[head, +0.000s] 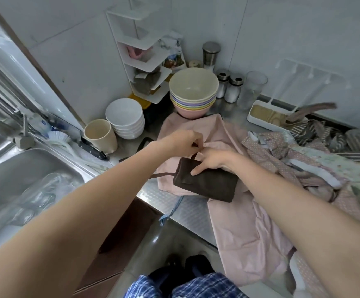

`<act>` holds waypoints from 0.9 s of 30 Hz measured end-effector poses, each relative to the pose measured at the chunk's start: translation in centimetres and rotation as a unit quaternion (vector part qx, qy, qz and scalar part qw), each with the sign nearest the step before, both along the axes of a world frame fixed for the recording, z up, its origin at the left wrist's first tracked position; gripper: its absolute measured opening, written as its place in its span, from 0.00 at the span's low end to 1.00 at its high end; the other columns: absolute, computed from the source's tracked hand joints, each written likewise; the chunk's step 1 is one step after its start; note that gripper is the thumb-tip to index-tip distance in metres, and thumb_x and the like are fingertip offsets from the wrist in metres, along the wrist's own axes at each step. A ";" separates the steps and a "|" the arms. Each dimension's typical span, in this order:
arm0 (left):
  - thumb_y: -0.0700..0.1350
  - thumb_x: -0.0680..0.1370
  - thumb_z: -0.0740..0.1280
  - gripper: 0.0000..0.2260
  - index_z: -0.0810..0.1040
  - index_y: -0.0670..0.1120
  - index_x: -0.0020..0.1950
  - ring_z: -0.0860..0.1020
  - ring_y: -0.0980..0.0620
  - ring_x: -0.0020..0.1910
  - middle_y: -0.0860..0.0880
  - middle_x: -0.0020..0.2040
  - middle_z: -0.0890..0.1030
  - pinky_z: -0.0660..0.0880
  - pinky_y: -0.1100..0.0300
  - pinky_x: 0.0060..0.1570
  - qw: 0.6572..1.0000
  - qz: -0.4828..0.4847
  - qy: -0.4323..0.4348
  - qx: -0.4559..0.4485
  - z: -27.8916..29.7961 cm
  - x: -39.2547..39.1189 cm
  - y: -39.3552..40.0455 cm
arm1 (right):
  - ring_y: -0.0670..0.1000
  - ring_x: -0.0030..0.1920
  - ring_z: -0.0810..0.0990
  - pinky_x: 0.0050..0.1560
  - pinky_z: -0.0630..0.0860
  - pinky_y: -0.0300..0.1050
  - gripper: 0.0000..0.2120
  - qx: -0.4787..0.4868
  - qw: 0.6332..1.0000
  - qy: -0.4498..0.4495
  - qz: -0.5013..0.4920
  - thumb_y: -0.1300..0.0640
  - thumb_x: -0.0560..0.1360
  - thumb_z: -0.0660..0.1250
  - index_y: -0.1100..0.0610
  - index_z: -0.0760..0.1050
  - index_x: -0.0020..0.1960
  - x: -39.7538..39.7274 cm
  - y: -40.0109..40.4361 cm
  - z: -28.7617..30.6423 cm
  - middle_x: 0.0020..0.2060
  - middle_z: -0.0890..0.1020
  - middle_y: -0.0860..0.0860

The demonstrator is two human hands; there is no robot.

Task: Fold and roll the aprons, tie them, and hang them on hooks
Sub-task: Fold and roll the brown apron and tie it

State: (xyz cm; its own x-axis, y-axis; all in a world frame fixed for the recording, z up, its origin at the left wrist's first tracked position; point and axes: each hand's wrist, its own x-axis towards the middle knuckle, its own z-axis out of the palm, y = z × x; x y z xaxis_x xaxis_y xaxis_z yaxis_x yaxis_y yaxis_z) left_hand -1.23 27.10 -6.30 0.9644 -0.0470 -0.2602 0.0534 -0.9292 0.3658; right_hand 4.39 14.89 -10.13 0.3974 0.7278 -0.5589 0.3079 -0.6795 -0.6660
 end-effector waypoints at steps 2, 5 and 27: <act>0.39 0.76 0.65 0.11 0.74 0.43 0.58 0.76 0.48 0.51 0.45 0.56 0.76 0.72 0.59 0.48 0.999 -0.017 -0.038 0.000 0.0 -0.3 0.0 | 0.48 0.58 0.69 0.51 0.67 0.35 0.17 0.030 0.998 0.041 -0.037 0.61 0.70 0.73 0.54 0.72 0.55 -0.3 -0.3 0.4 0.50 0.75 0.43; 0.38 0.73 0.69 0.17 0.72 0.42 0.61 0.76 0.48 0.53 0.44 0.61 0.71 0.75 0.58 0.51 0.991 0.039 -0.098 -0.079 0.4 -1.0 0.7 | 0.50 0.62 0.70 0.56 0.68 0.39 0.22 0.038 0.996 0.072 -0.048 0.62 0.70 0.72 0.54 0.72 0.62 -0.5 -0.1 1.0 0.60 0.74 0.48; 0.50 0.72 0.72 0.24 0.71 0.46 0.65 0.73 0.49 0.55 0.48 0.60 0.75 0.73 0.57 0.55 0.961 0.096 0.235 -0.112 0.9 -1.2 2.0 | 0.48 0.43 0.78 0.49 0.75 0.38 0.04 0.164 0.937 0.236 -0.197 0.63 0.76 0.64 0.60 0.78 0.45 0.0 -0.8 4.4 0.43 0.81 0.54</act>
